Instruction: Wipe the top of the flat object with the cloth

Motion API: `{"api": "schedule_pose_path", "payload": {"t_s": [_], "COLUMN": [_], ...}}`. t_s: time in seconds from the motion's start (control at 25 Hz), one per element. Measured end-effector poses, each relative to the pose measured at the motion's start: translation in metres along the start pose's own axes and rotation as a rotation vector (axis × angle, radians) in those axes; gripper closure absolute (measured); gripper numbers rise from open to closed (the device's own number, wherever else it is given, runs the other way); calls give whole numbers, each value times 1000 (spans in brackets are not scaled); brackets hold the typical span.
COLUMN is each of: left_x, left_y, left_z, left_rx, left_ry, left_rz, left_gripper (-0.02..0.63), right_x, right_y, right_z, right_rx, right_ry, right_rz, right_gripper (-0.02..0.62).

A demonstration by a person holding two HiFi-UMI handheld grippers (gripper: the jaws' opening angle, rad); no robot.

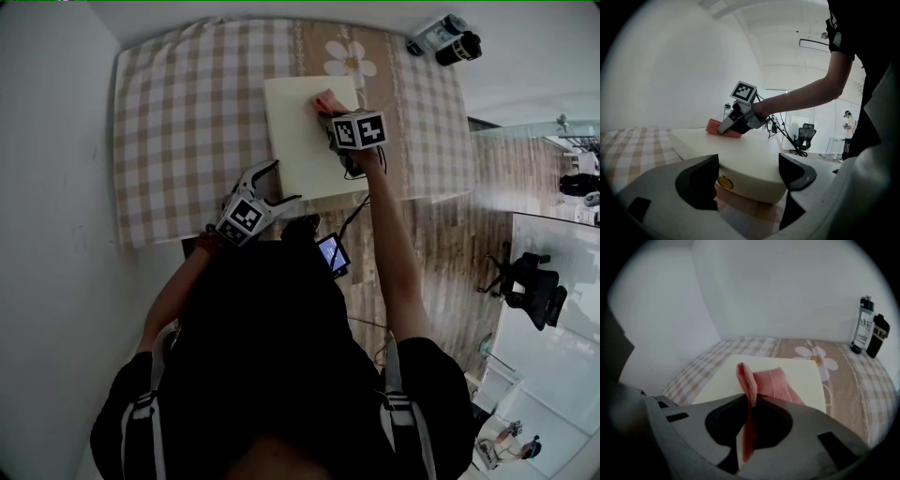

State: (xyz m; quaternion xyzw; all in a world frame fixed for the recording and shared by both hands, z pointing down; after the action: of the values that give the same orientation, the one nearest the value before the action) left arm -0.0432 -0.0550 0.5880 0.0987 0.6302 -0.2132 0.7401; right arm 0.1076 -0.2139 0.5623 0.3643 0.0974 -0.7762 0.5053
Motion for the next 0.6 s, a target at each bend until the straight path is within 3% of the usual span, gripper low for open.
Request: {"api": "schedule_pose_path", "payload": {"t_s": [0.28,0.6], "left_x": [-1,0], "left_y": [0,11], "left_z": [-9,14], "left_rx": [-5,-3], "left_ry": [-8,4], "left_rz": [-8,-3], "left_gripper": [193,193], "right_x": [-2,-15], "right_y": [-15,-13], "right_z": [1,-7], "right_rx": [-4,28], "right_ry": [16,25], "right_rz": [20,22], "right_gripper": [583,583]}}
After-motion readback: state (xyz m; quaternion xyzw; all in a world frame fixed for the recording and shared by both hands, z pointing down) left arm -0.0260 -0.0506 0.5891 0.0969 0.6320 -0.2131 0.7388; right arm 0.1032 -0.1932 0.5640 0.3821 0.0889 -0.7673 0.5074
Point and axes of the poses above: the fingertips, and each gripper's own axes: z forward along the fingers, y to its right, x out of its top, the point moved 6 cm from there along -z, backward along the fingers, and after that the axes turned 7 degrees about y, right-handed, at the moved point
